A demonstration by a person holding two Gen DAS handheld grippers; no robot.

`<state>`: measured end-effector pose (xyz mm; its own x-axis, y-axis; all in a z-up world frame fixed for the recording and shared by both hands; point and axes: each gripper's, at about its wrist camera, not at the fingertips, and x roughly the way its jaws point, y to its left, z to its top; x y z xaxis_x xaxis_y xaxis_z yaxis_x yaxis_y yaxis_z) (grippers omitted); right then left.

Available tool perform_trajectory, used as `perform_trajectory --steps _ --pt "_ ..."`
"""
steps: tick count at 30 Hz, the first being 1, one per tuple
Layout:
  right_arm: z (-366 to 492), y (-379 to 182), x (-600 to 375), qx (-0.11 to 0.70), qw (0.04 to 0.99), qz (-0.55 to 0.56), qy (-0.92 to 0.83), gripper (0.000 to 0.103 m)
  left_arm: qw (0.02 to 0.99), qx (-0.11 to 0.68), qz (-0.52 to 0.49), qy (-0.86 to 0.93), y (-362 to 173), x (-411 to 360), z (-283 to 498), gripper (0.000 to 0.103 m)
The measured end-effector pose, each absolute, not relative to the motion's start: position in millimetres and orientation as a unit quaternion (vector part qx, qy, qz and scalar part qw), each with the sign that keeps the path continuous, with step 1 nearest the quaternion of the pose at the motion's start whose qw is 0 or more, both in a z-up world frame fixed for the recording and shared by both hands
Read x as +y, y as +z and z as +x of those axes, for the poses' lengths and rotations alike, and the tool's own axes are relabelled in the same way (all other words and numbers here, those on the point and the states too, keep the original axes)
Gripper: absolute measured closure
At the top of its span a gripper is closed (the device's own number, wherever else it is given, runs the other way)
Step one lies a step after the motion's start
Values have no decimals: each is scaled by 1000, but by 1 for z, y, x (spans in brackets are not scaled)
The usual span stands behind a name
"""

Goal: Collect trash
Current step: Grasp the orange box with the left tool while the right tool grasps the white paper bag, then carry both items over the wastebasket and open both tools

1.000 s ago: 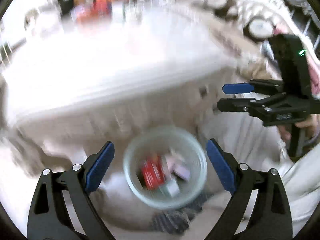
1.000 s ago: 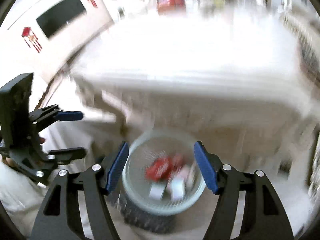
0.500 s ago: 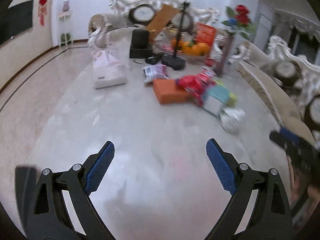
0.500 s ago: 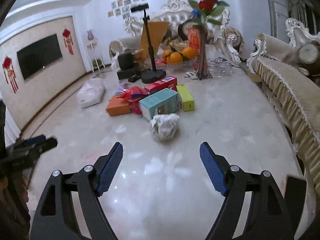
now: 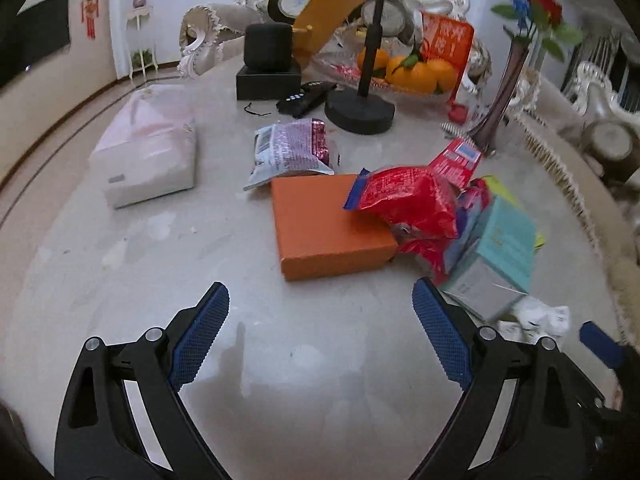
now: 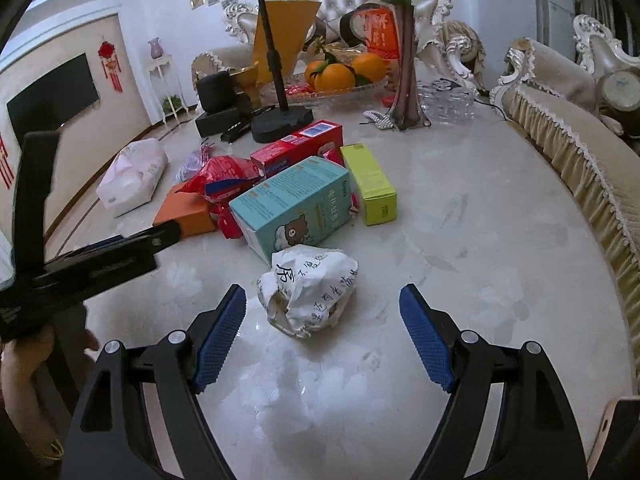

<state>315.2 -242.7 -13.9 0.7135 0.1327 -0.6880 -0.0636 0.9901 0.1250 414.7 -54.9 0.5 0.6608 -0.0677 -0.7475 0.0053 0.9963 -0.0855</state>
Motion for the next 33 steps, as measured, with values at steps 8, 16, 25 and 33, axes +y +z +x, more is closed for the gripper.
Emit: perform_trajectory --steps 8,16,25,33 --pt "326 -18 -244 382 921 44 64 28 908 417 -46 -10 -5 -60 446 13" --pt "348 -23 -241 398 914 40 61 28 894 445 -54 8 -14 -59 475 12" --pt "350 -32 -239 431 898 43 84 40 889 457 -7 21 -17 -57 468 23" --pt "318 -25 -235 426 896 56 111 62 892 451 2 -19 -13 -35 430 32"
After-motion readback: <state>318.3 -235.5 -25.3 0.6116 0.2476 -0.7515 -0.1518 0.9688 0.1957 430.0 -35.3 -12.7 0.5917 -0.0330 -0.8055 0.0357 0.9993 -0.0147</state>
